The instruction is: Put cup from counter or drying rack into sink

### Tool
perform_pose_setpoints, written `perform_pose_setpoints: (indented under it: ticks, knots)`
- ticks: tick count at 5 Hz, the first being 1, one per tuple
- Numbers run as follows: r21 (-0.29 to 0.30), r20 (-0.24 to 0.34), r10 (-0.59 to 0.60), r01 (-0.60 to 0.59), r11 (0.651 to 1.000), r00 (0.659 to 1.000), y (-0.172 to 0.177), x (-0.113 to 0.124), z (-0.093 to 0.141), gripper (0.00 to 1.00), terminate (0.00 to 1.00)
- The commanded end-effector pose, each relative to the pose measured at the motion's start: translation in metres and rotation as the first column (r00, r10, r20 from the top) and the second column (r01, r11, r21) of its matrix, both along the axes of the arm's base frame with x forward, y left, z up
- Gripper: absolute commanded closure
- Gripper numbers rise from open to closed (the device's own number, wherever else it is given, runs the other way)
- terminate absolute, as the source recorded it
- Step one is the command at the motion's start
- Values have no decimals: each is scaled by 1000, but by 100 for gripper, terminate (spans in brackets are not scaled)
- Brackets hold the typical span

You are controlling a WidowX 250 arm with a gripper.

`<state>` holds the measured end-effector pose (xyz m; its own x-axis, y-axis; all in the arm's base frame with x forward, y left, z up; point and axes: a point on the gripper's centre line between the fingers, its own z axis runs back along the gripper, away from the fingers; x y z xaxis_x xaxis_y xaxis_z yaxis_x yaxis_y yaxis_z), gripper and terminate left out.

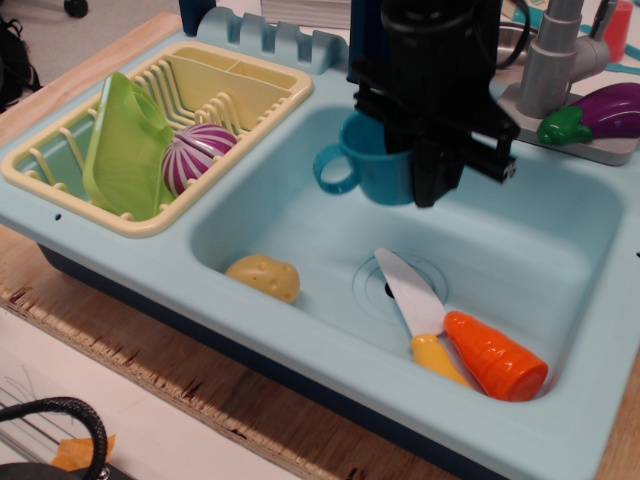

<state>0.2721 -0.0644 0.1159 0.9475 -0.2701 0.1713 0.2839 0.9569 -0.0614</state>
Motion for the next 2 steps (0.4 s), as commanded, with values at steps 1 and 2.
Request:
perform_pose_setpoints:
  ticks: [1,2]
  knots:
    - [-15,14,8,-8,1000,1000,3,1,2,0,0]
    - [-15,14,8,-8,1000,1000,3,1,2,0,100]
